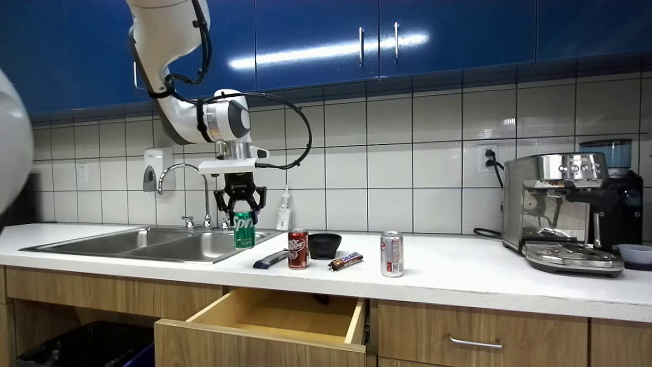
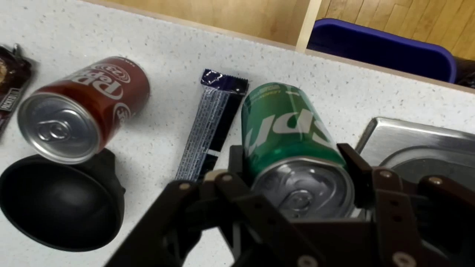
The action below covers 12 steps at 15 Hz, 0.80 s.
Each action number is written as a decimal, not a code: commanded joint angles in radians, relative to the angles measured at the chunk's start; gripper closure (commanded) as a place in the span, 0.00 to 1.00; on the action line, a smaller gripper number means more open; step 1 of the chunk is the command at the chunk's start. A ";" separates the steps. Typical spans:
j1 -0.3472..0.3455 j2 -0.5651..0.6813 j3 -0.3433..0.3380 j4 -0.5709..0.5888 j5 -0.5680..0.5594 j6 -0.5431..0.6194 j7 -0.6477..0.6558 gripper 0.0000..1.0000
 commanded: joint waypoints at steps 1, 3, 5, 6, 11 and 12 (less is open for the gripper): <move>-0.021 -0.101 0.014 -0.125 0.009 0.053 -0.031 0.62; -0.016 -0.133 0.017 -0.167 0.011 0.068 -0.017 0.62; -0.009 -0.162 0.019 -0.207 0.006 0.081 0.004 0.62; -0.007 -0.174 0.022 -0.225 0.010 0.085 0.015 0.62; -0.006 -0.232 0.032 -0.313 0.015 0.117 0.028 0.62; -0.010 -0.239 0.033 -0.331 0.021 0.126 0.012 0.62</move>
